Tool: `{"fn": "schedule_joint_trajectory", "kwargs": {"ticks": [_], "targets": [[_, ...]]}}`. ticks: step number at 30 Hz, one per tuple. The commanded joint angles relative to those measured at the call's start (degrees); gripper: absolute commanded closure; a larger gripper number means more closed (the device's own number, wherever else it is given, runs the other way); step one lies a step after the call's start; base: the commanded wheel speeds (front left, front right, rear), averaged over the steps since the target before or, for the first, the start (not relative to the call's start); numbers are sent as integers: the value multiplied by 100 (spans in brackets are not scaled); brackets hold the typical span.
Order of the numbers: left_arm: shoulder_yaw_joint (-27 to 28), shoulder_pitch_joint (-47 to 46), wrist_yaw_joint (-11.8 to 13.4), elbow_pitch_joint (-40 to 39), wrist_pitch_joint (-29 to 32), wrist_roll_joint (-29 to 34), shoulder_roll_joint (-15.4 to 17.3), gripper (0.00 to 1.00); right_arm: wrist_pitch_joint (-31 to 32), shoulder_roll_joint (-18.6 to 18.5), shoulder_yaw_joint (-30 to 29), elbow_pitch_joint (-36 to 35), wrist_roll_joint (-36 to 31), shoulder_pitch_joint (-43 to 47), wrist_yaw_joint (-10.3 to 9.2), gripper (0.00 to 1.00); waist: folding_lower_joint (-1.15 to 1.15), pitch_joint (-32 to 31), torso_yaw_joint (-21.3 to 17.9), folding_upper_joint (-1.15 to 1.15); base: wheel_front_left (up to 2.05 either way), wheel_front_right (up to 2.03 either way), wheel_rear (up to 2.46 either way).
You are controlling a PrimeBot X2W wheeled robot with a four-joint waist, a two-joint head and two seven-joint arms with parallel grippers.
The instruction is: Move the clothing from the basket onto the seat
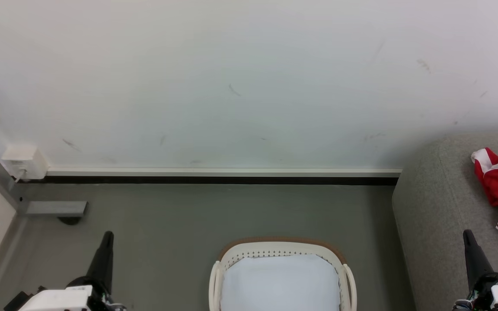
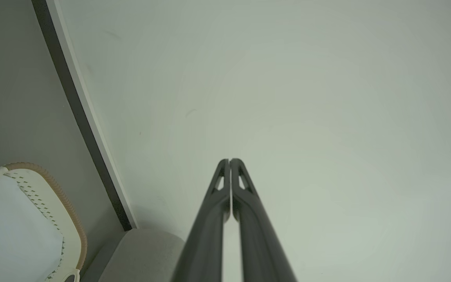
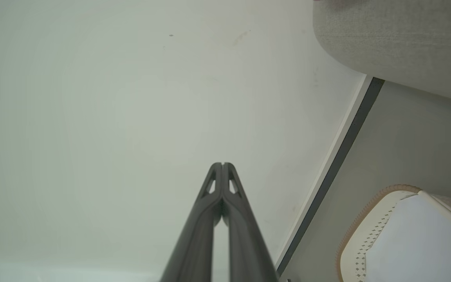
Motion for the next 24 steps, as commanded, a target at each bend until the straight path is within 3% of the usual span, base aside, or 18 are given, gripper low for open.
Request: {"fn": "schedule_joint_trajectory", "kwargs": {"ticks": [1, 24], "targets": [[17, -70, -16, -26, 34, -88, 48, 100, 41, 11, -33, -38, 83, -96, -11, 100, 0, 0, 3, 0, 0, 0, 0], [21, -76, -19, -25, 85, -284, 48, 100, 82, 21, -79, -40, 238, -95, -12, 100, 0, -2, 17, 0, 0, 0, 0]]}}
